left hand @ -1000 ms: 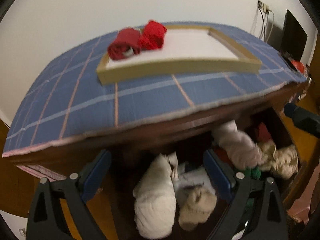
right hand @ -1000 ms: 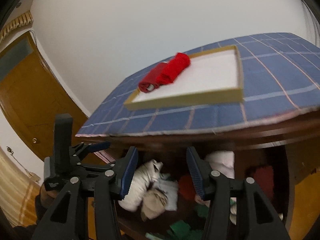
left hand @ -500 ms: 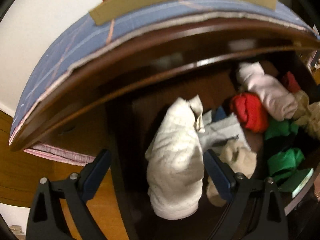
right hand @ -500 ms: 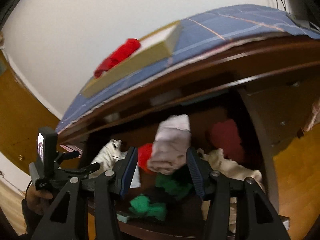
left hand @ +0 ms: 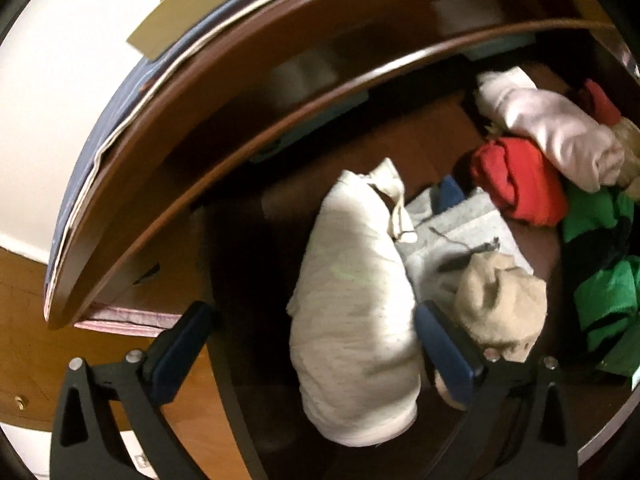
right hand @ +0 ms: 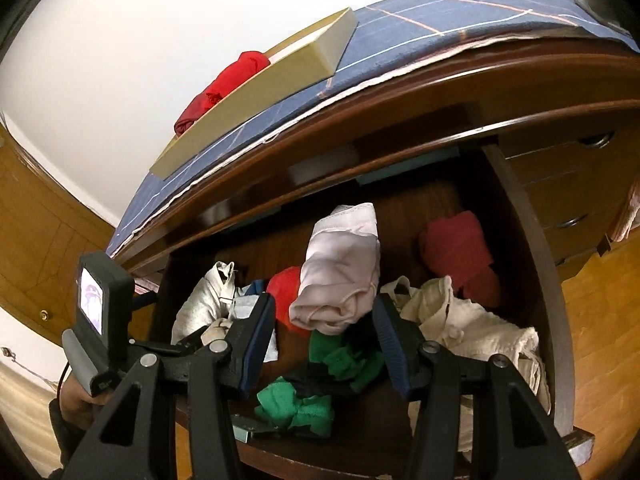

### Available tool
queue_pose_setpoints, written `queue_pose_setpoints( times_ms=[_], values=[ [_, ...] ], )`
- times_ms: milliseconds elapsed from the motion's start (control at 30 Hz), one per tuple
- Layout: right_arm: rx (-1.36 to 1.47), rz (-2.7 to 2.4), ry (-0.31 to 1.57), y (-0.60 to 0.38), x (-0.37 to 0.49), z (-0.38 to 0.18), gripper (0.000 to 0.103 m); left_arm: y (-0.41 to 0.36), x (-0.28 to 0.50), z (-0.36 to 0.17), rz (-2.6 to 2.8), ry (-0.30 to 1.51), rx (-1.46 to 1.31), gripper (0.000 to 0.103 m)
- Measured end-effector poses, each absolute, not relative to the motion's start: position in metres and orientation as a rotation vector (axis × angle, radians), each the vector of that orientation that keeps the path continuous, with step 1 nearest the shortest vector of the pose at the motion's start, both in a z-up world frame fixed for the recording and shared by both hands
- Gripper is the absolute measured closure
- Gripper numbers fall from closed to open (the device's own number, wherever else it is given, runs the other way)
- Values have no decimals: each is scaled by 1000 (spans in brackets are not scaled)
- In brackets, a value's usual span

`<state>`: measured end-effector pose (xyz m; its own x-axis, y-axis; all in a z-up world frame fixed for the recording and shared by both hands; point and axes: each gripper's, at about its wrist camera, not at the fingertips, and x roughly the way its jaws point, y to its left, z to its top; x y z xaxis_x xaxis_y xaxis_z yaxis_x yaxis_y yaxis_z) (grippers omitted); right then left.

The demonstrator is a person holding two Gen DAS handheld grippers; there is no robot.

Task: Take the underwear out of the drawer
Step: 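Move both tools back into the drawer, left tool toward the white dotted garment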

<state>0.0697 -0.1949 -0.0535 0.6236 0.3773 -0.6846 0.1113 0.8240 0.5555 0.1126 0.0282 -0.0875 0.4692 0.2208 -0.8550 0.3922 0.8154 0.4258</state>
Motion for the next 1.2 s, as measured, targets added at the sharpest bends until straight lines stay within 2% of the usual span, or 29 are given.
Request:
queue_pose_setpoints(
  times_ms=[200,333,533,567,600,633,733,800,867,1033,1200],
  values=[
    [614,178,895,-194,68,-53,50,25,112,-92,-219,1199,538,1],
    [612,189,894,-192,67,-53,50,36,121,-98,-178,1260,456,12],
    [628,198,900,-193,66,-54,50,33,124,-101,-193,1286,480,16],
    [631,204,899,-193,65,-53,50,32,127,-105,-214,1297,481,27],
    [636,209,897,-193,65,-53,50,30,127,-108,-227,1298,488,31],
    [641,213,894,-193,64,-52,50,27,126,-110,-228,1296,500,42],
    [655,208,874,-199,60,-48,50,27,123,-107,-230,1282,485,42],
    [666,191,856,-209,56,-45,50,29,118,-101,-246,1237,459,49],
    [675,163,838,-223,49,-42,50,43,123,-104,-280,1205,421,61],
    [651,90,848,-249,35,-43,50,49,124,-101,-325,1188,205,65],
    [520,153,952,-234,44,-48,50,42,115,-100,-371,1173,195,65]
  ],
)
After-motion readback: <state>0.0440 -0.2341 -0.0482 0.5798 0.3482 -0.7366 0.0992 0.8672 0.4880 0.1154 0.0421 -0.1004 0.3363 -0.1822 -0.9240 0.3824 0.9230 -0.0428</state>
